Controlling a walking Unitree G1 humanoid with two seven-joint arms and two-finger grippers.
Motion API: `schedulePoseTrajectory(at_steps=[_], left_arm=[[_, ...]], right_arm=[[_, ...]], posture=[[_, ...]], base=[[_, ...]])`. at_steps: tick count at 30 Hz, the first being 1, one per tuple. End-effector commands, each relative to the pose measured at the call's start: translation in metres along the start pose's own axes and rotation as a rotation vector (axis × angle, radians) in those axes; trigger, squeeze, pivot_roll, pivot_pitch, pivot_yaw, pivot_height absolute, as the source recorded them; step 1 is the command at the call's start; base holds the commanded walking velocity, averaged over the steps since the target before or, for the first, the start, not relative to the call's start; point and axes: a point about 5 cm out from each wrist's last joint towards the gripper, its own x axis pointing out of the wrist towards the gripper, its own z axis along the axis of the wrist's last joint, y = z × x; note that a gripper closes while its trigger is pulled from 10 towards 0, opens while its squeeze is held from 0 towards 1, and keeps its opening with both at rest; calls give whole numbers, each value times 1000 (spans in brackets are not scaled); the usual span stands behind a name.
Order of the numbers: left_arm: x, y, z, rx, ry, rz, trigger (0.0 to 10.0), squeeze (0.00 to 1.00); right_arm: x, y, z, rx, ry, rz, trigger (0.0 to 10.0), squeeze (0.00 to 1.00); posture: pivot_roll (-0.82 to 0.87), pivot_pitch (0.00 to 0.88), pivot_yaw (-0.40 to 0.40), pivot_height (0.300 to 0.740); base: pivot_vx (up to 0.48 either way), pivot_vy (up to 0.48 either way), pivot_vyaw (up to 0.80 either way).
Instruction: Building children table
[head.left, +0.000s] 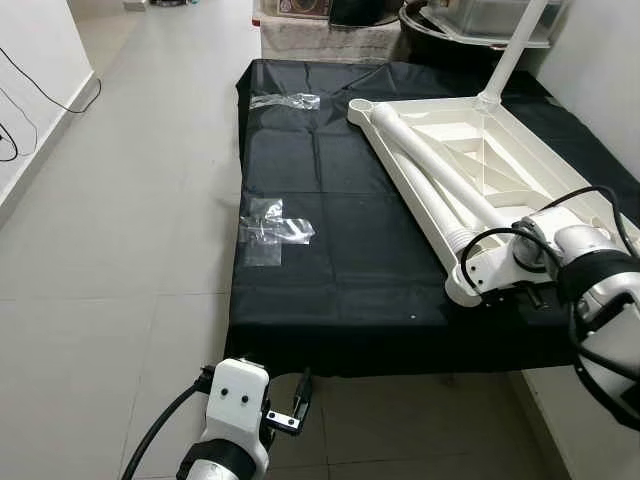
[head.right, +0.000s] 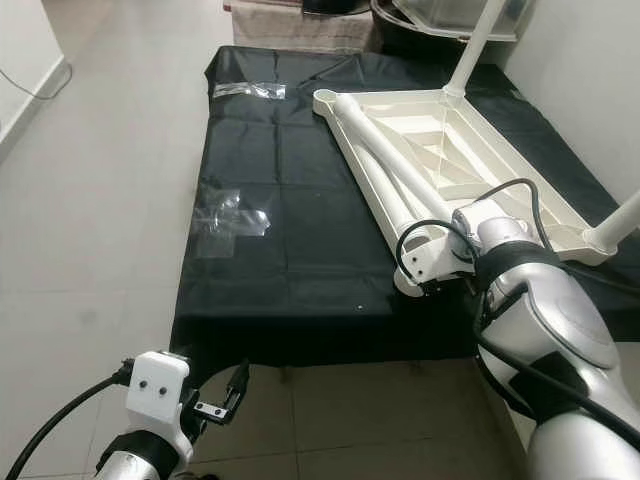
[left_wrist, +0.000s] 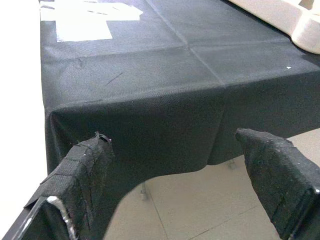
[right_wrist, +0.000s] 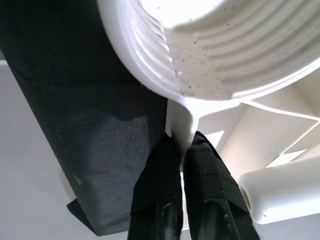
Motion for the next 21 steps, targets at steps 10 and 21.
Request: schedulePoseTrajectory(at_steps=[10,21], left_arm=[[-1,-4,-6,-21,32,-5,10000,0],[0,-3,-6,-22,35,-2,10000,0]], right_arm=[[-5,-9,3,15,-50,-70,10000,1000],[-70,-51,-1,80,-297,-129,10000,0]], posture=[[-44,169,-83,740],[-43,173,-86,740]], base=[[0,0,0],[0,0,0]])
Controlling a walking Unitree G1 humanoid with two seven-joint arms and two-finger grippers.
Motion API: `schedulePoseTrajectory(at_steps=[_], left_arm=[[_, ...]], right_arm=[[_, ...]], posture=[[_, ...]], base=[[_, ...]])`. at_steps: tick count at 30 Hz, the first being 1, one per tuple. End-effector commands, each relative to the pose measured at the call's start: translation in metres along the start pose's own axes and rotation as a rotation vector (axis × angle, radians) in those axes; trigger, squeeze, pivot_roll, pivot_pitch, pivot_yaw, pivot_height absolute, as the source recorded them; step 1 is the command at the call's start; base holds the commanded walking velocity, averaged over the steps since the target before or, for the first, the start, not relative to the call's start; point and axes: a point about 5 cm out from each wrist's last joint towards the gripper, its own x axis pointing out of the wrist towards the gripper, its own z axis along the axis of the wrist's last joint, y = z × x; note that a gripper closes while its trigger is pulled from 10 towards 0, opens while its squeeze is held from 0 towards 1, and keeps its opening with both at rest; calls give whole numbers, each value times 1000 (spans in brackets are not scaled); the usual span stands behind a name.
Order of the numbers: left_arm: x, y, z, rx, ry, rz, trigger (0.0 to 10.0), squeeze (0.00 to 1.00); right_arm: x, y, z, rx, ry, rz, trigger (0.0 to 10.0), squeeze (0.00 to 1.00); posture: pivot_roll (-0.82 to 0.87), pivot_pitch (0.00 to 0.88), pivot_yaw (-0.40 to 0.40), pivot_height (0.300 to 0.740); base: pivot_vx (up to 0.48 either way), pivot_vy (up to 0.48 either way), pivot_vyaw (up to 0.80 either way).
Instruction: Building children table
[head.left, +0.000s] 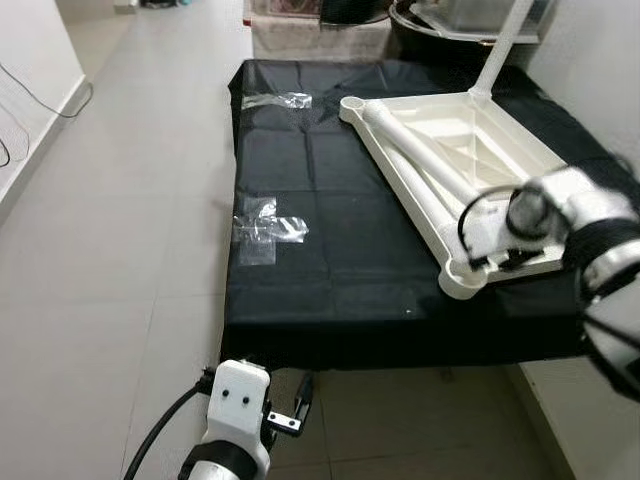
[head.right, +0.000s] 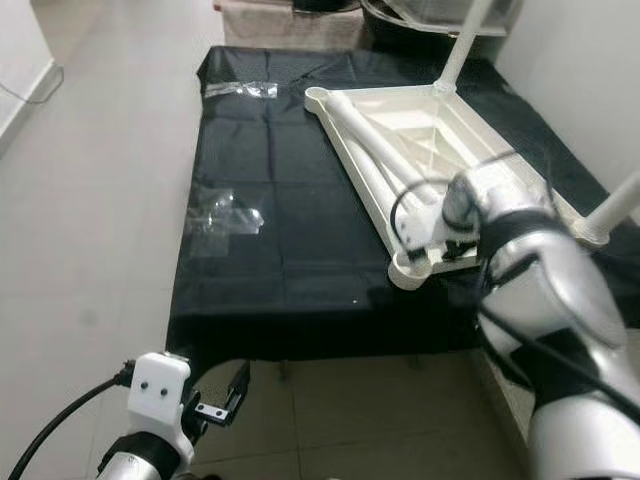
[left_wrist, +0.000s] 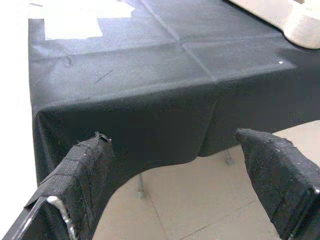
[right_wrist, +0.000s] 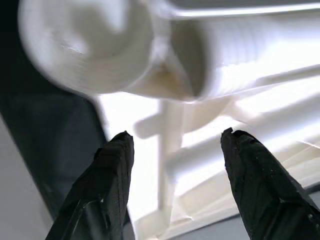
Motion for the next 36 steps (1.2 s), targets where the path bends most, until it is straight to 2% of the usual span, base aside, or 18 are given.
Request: schedulePoseTrajectory(at_steps=[1,3,5,6,7,9,12,14,16,17,18,21,23,24,25,27,30,36], left_arm=[[0,-3,-6,-21,32,-2,10000,0],[-1,-3,-6,-22,32,-2,10000,0],[-1,-3,-6,-24,33,-1,10000,0],[-1,-3,-6,-24,33,-1,10000,0],[-1,-2,-6,-25,32,0,10000,0],[-1,-2,-6,-26,31,0,10000,0],[-1,-2,-6,-26,31,0,10000,0],[-3,-3,-1,-24,18,13,10000,0],[-3,-3,-1,-24,18,13,10000,0],[-4,-4,1,-24,11,21,10000,0],[-4,-4,1,-24,11,21,10000,0],[-4,3,15,-4,-52,109,10000,0],[-4,3,15,-4,-52,109,10000,0],[-4,8,20,13,-77,153,10000,0],[-4,8,20,13,-77,153,10000,0],[-5,21,29,60,-124,248,10000,0],[-3,31,39,91,-164,318,10000,0],[4,41,56,113,-237,352,10000,0]], right_arm=[[-8,-5,4,11,-62,-2,10000,0],[-16,-11,9,27,-120,-8,10000,0],[-32,-27,34,108,-387,-28,10000,0],[-32,-27,34,108,-387,-28,10000,0],[-35,-36,50,180,-522,-79,10000,0],[-32,-44,68,268,-625,-151,10000,0],[-32,-44,68,268,-625,-151,10000,0],[-8,-50,107,560,-731,-290,10000,0],[-8,-50,107,560,-731,-290,10000,0],[2,-49,120,674,-742,-321,10000,0],[2,-49,120,674,-742,-321,10000,0],[21,-46,152,1023,-832,-451,10000,0],[21,-46,152,1023,-832,-451,10000,0],[20,-48,154,1159,-881,-512,10000,0],[20,-48,154,1159,-881,-512,10000,0],[8,-55,159,1318,-1100,-590,10000,0],[2,-57,162,1352,-1216,-634,10000,0],[1,-55,166,1362,-1250,-692,10000,0]], posture=[[-43,173,-86,740],[-48,174,-83,740],[-48,174,-83,740],[-48,174,-83,740],[-51,177,-85,740],[-47,181,-86,740],[-47,181,-86,740],[-25,204,-86,740],[-25,204,-86,740],[-25,204,-86,740],[-25,204,-86,740],[-7,250,-91,740],[-7,250,-91,740],[1,256,-96,740],[1,256,-96,740],[6,251,-93,740],[0,244,-87,740],[2,225,-82,740]], base=[[0,0,0],[0,0,0],[0,0,0],[0,0,0],[0,0,0],[0,0,0],[0,0,0],[0,0,0],[0,0,0],[0,0,0],[0,0,0],[0,0,0],[0,0,0],[0,0,0],[0,0,0],[0,0,0],[0,0,0],[0,0,0]])
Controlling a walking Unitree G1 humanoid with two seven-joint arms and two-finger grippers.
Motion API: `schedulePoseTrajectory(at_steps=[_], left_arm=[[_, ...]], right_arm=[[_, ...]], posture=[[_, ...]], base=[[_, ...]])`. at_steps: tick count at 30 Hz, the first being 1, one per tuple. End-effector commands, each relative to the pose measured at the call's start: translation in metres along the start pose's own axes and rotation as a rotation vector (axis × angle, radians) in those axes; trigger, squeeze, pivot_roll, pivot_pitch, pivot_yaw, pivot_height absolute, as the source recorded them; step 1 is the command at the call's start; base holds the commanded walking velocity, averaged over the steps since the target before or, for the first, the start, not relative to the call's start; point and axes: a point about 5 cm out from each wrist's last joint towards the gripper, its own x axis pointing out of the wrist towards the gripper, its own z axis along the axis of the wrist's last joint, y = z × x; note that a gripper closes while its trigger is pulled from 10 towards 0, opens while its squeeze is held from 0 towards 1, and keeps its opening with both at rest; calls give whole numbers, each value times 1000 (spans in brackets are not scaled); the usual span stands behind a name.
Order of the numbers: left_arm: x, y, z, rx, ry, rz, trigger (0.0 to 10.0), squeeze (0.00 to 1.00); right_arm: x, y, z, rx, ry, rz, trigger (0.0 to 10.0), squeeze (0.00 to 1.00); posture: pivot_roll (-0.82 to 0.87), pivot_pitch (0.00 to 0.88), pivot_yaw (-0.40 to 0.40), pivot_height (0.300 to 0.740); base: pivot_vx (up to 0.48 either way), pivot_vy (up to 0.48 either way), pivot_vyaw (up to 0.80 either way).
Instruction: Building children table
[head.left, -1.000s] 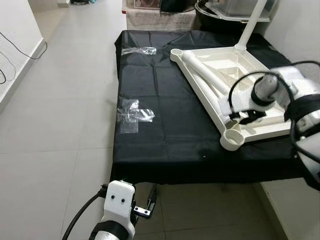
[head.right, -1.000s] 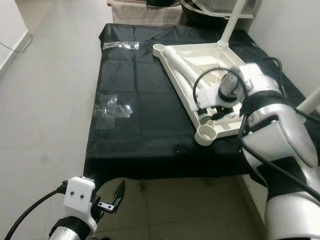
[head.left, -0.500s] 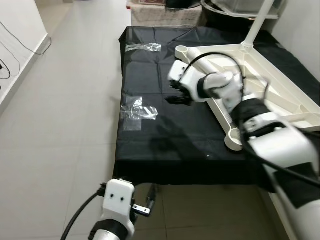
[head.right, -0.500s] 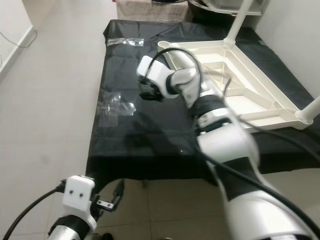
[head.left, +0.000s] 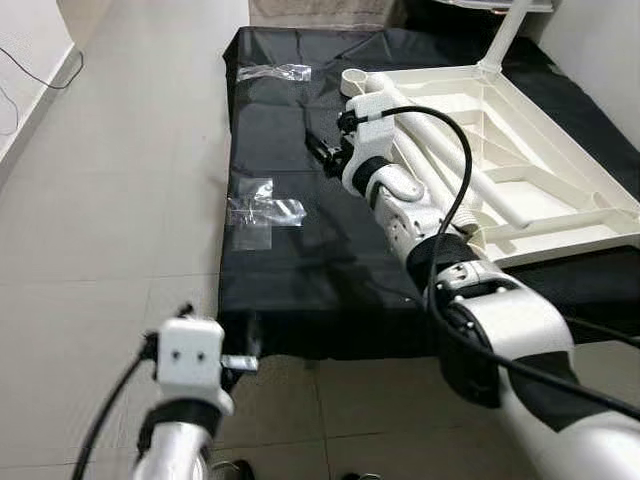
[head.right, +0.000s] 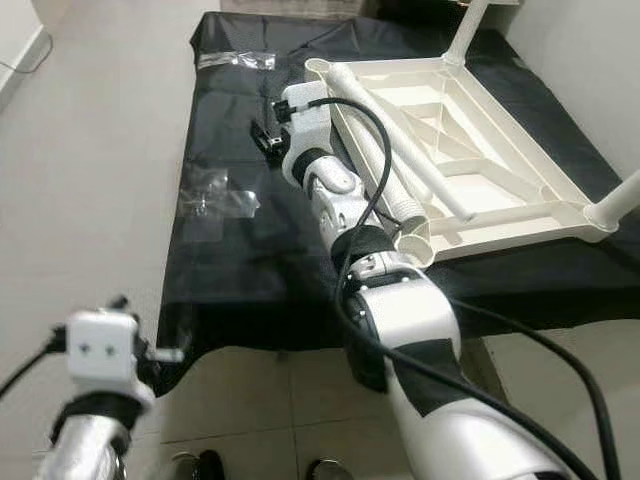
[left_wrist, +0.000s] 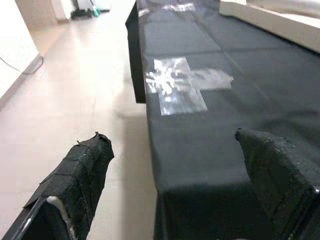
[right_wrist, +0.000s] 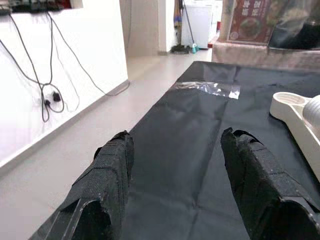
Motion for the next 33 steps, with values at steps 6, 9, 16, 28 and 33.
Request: schedulePoseTrajectory(at_steps=[6,9,16,28,33], left_arm=[[10,13,7,61,-31,49,10000,0],[12,14,8,76,-39,50,10000,0],[15,12,7,81,-35,31,10000,0],[15,12,5,62,-17,39,10000,0],[15,13,4,65,-14,43,10000,0]], right_arm=[[-6,5,-2,-25,-92,-45,10000,0],[-7,4,-7,-18,-81,-76,10000,0],[-9,8,-13,0,-80,-78,10000,0],[-5,11,-5,-25,-99,-78,10000,0],[-2,12,1,-17,-96,-71,10000,0]], posture=[[3,196,-71,740],[10,178,-70,740],[10,163,-69,740],[9,158,-75,740],[10,157,-76,740]], base=[[316,0,0],[374,0,0],[467,0,0],[280,0,0],[0,0,0]])
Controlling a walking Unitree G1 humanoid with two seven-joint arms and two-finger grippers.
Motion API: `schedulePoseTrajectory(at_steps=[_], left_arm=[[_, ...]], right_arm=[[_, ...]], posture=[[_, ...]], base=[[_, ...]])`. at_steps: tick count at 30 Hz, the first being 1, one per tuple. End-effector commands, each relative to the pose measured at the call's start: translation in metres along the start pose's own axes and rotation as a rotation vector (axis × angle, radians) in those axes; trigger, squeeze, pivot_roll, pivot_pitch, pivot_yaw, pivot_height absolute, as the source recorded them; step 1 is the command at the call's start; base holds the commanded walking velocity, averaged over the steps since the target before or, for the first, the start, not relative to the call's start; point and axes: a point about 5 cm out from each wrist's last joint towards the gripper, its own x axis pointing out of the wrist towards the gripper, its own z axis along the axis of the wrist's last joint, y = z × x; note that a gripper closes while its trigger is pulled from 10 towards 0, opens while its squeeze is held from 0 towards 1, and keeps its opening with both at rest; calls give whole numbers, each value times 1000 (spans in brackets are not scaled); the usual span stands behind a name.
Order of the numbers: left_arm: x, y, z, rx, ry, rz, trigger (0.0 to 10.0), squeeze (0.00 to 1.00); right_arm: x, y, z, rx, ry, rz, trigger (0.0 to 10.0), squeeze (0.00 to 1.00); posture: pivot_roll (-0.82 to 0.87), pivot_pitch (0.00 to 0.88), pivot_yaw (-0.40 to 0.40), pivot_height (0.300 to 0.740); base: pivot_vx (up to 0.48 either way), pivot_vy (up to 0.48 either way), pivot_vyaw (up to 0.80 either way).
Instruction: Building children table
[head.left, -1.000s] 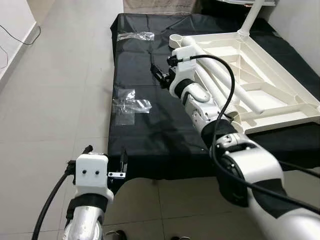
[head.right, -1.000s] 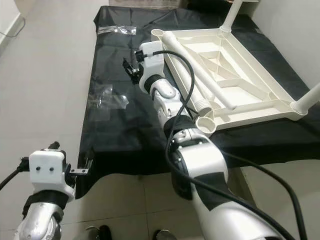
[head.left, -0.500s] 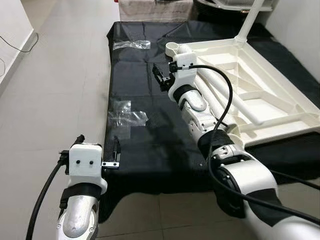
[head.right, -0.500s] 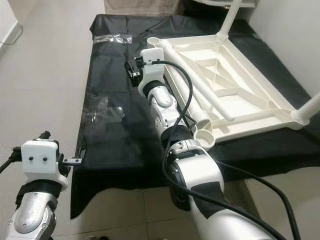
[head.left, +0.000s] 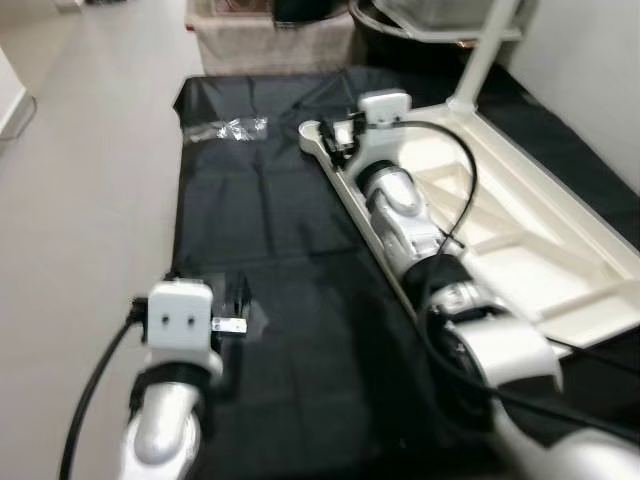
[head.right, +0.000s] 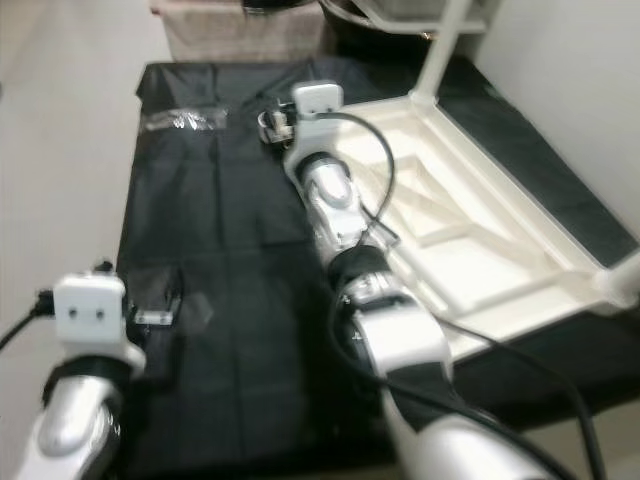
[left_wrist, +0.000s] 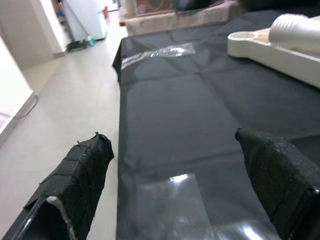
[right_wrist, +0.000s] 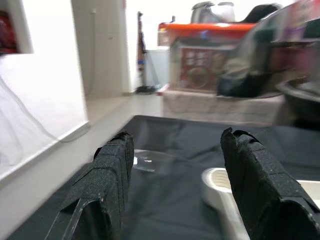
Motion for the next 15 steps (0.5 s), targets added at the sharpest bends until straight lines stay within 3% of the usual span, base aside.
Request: schedulePoseTrajectory(at_steps=[1,4,5,6,8,11,15], left_arm=[[-4,0,-3,-3,23,3,10000,0],[-5,-1,-5,-7,32,-2,10000,0],[-7,-3,-8,-17,51,-11,10000,0],[-7,-3,-8,-17,51,-11,10000,0],[-13,-7,-15,-38,93,-40,10000,0],[-24,-18,-27,-124,194,-138,10000,0],[-37,-33,-33,-188,260,-257,10000,0]], right_arm=[[-2,-7,-4,1,22,-20,10000,0],[1,-5,-4,3,64,-1,10000,0],[2,-1,-12,-19,173,32,10000,0],[2,-1,-12,-19,173,32,10000,0],[2,1,-21,-42,311,62,10000,0],[2,2,-24,-22,395,61,10000,0],[2,5,-27,-17,459,72,10000,0]], posture=[[10,157,-76,740],[12,159,-78,740],[13,160,-80,740],[13,160,-80,740],[9,165,-83,740],[3,174,-86,740],[1,192,-98,740]], base=[[0,0,0],[0,0,0],[0,0,0],[0,0,0],[0,0,0],[0,0,0],[0,0,0]])
